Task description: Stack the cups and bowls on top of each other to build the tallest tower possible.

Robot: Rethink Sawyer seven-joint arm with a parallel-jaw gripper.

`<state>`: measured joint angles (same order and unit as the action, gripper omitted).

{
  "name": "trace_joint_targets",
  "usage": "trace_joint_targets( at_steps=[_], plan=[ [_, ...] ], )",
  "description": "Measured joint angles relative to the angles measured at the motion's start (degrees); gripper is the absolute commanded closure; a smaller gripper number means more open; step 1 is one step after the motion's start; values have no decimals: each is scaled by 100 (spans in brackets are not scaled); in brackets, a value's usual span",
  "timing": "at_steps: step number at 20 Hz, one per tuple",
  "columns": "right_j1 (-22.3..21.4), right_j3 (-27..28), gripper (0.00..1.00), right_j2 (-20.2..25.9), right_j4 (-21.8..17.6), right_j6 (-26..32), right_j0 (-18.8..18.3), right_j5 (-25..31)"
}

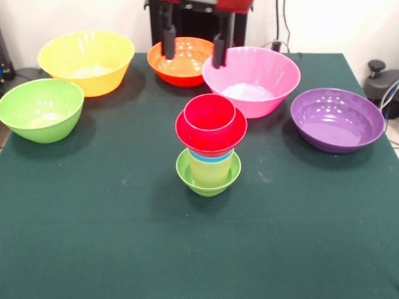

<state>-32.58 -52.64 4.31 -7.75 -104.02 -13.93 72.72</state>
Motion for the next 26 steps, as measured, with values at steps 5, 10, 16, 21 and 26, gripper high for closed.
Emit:
trace_joint_targets(
  at_steps=[5,10,16,21,26],
  plan=[
    [40,194,0,-107,138,-108,235,62],
    [145,550,0,-228,228,-458,540,354],
    [332,897,0,-372,358,-1006,830,467],
    [583,1207,0,-450,427,-1492,1060,466],
    [984,1537,0,-513,428,-1940,1324,467]
  ],
)
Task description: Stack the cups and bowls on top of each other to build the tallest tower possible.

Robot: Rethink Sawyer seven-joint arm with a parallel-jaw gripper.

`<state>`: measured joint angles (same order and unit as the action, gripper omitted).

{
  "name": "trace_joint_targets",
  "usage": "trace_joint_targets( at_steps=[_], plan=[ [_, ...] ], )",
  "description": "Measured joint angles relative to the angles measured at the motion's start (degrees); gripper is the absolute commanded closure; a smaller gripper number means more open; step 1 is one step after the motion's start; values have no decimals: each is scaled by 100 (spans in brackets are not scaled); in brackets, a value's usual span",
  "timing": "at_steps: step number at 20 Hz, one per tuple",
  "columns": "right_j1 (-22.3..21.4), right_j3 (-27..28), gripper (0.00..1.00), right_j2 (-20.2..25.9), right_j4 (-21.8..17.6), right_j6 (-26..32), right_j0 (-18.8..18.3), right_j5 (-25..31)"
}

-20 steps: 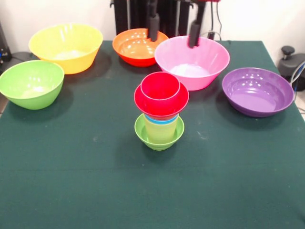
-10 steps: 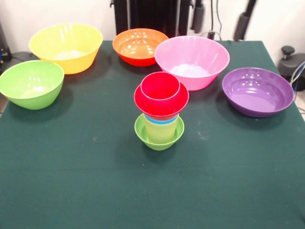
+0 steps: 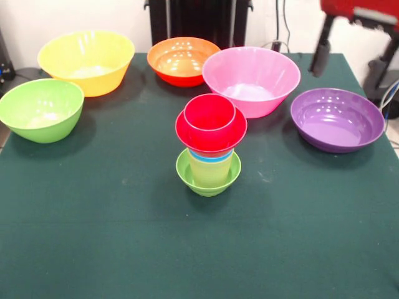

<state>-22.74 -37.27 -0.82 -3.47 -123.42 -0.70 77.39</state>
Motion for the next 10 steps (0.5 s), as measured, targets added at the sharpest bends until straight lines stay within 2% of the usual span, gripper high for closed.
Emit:
trace_joint_targets(
  at_steps=[10],
  plan=[
    [732,454,0,-276,2,-328,375,0]
  ],
)
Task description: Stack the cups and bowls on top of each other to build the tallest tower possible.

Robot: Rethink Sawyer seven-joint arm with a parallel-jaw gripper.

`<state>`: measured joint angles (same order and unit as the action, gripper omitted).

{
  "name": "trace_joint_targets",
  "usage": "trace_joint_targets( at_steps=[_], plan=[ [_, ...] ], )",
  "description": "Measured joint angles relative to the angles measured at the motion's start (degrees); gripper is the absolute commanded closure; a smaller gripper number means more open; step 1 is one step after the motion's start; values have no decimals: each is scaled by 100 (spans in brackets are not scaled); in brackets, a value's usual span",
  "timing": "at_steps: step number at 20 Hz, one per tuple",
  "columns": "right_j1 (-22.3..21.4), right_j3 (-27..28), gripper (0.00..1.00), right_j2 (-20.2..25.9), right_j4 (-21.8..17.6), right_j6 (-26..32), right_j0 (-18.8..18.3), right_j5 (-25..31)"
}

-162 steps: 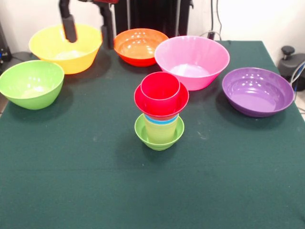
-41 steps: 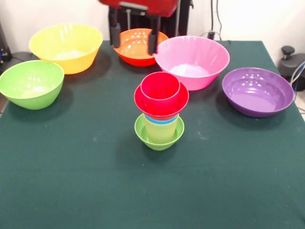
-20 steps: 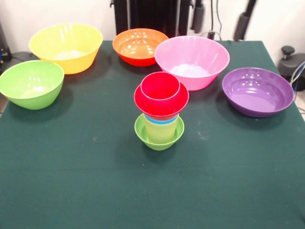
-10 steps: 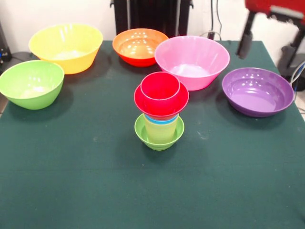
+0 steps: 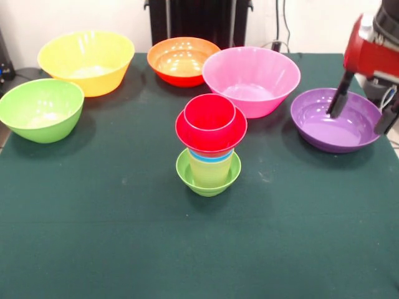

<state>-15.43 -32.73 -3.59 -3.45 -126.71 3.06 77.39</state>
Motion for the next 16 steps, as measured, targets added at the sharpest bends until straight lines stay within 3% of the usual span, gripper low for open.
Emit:
trace_joint_targets(
  at_steps=[7,16],
  plan=[
    [394,152,0,-228,1,-292,199,-2],
    [528,35,0,-401,251,-966,384,-129]
  ],
)
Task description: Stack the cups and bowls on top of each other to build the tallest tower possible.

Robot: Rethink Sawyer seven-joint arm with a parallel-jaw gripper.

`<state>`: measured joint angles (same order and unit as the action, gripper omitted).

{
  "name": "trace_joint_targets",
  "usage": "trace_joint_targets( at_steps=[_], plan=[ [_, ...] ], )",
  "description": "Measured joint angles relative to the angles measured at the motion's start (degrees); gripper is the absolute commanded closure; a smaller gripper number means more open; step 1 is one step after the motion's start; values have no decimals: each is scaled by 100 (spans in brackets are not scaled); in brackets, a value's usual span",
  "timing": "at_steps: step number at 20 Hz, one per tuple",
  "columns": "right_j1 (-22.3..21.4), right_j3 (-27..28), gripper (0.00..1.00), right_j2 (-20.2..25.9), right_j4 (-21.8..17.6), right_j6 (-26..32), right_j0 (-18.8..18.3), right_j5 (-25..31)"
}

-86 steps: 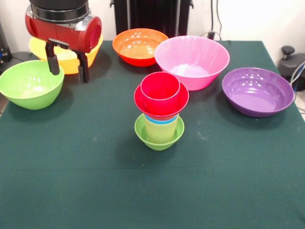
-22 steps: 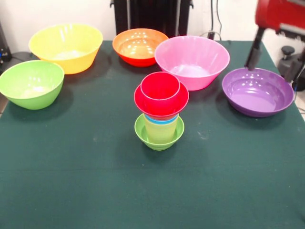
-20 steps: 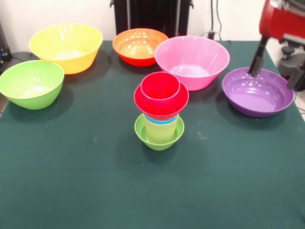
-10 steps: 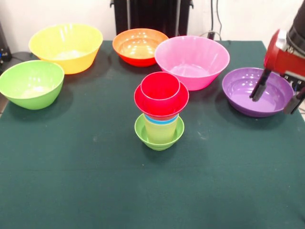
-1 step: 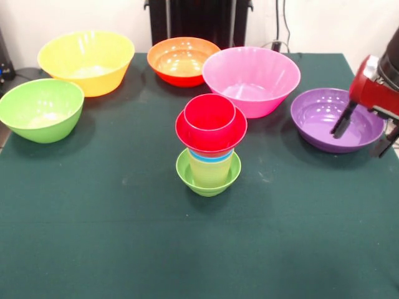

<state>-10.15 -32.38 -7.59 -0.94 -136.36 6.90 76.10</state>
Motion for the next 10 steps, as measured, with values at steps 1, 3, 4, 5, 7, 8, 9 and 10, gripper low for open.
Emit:
trace_joint_targets(
  at_steps=[1,3,4,5,7,8,9,10],
  plan=[
    [1,-17,0,-7,33,-58,19,-12],
    [6,-68,0,-21,138,-246,83,-66],
    [12,-129,0,-25,254,-454,152,-151],
    [20,-160,0,-25,317,-575,190,-204],
    [37,-188,0,-28,398,-721,234,-273],
    [70,-212,0,-34,500,-920,292,-373],
    [83,-220,0,-36,534,-991,313,-409],
    [119,-240,0,-48,630,-1186,370,-481]
  ],
)
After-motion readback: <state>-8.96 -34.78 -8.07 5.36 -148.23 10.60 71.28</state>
